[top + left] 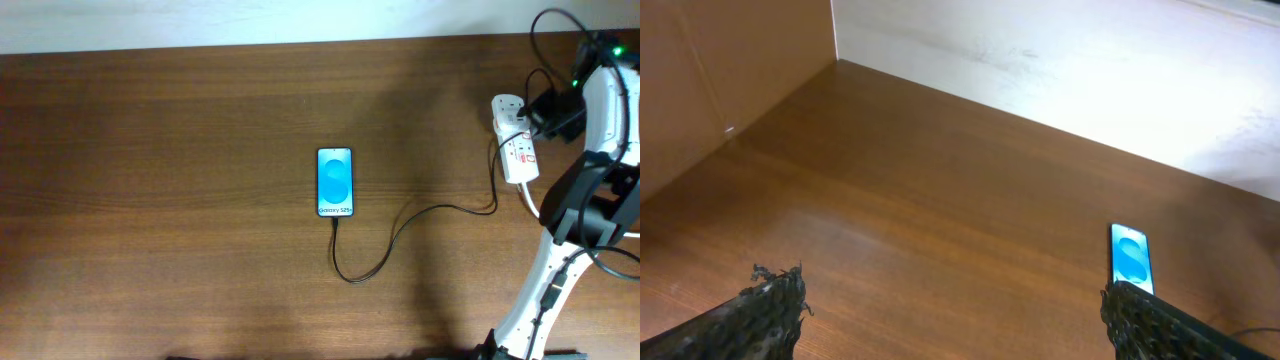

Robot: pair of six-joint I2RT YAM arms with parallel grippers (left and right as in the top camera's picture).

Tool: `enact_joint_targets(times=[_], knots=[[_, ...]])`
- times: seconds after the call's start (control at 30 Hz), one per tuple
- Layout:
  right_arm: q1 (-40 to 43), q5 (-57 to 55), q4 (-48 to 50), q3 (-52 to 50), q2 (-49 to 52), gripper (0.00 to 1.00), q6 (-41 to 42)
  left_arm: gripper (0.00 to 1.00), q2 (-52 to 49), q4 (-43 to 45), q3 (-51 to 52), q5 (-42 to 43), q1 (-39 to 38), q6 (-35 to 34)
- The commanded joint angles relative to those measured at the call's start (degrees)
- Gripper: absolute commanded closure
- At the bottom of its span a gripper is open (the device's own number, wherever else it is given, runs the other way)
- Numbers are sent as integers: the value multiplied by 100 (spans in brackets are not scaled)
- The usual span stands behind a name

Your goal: Plug charger to phone and switch on socket

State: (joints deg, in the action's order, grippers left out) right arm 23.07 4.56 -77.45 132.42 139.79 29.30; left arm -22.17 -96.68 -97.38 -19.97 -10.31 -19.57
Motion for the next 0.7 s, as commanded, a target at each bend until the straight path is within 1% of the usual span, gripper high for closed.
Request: enact_joint_targets(times=[0.0, 0.4, 0.67], knots=[[22, -50, -15, 461, -37, 96, 13, 1, 46, -2, -11, -42, 35, -70], [-4, -7, 52, 273, 337, 96, 114, 1, 46, -2, -11, -42, 35, -70], [-214, -7, 203, 245, 461, 96, 114, 1, 46, 0, -11, -42, 35, -70]])
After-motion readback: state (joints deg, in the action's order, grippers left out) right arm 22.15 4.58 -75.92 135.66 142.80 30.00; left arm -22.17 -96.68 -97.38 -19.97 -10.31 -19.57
